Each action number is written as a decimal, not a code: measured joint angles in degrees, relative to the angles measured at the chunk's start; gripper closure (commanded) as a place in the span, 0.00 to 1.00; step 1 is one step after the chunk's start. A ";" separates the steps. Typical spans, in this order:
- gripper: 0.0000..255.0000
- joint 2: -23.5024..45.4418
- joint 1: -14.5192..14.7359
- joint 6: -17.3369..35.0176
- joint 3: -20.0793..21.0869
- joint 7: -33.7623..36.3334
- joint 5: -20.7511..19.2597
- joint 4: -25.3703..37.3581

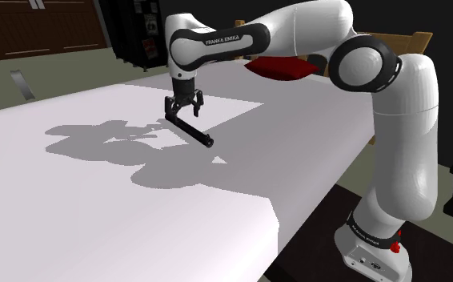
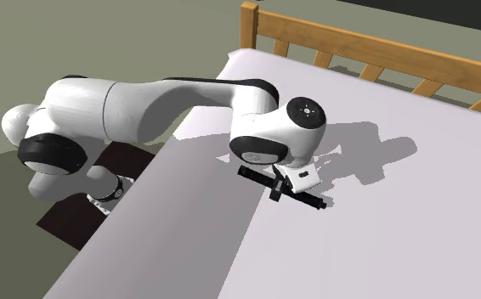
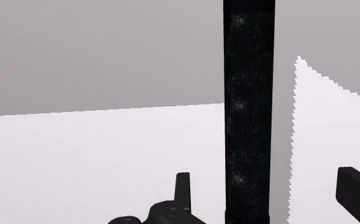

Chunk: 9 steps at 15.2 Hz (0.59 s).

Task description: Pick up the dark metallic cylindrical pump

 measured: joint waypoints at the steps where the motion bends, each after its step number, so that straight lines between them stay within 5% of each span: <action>1: 0.00 0.38 0.07 0.39 -0.01 0.06 -0.07 0.01; 7: 0.00 1.19 -0.01 4.51 -0.13 0.09 -0.25 -3.34; 8: 1.00 1.21 -0.02 4.72 -0.13 0.10 -0.26 -3.54; 9: 1.00 1.22 -0.01 4.83 -0.13 0.11 -0.27 -3.62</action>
